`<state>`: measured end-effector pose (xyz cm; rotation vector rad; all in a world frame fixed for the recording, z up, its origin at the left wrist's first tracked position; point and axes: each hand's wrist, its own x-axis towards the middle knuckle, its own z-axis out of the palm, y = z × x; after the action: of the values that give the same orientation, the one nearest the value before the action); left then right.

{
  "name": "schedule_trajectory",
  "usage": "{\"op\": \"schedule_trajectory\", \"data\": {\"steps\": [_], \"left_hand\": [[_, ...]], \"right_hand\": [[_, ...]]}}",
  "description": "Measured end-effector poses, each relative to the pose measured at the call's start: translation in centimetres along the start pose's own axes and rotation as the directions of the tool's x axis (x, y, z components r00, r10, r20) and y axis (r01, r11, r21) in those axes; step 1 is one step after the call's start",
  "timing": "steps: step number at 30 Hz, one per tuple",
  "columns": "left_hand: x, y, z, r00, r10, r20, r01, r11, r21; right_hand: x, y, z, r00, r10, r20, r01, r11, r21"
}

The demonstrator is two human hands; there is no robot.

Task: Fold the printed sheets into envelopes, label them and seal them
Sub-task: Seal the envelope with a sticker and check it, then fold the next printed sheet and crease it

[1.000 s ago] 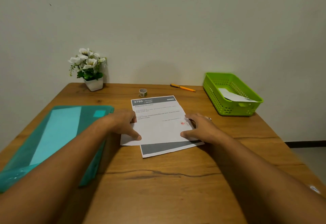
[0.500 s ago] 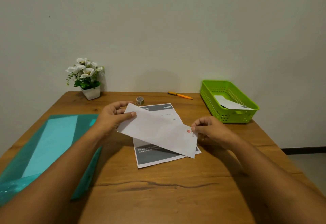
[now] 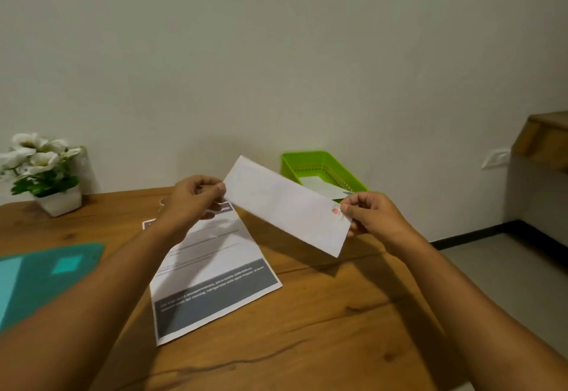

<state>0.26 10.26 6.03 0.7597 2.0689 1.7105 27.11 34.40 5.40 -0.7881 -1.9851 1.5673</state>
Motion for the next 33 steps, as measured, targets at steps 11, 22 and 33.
{"op": "schedule_trajectory", "data": {"steps": [11,22,33], "left_hand": [[1.7,2.7,12.7,0.908,0.295,0.296,-0.376,0.887,0.268],[0.6,0.2,17.7,0.770,0.337,0.541,-0.632,0.522,0.573],[-0.4,-2.5,11.8,0.841,0.308,0.444,-0.526,0.655,0.542]], "right_hand": [[3.8,1.1,-5.2,0.896,0.344,-0.279,-0.221,0.893,0.391],[7.5,2.4,-2.4,0.882,0.382,-0.276,-0.189,0.822,0.537],[4.5,3.1,0.4,0.924,0.287,-0.254,-0.196,0.923,0.332]]}}
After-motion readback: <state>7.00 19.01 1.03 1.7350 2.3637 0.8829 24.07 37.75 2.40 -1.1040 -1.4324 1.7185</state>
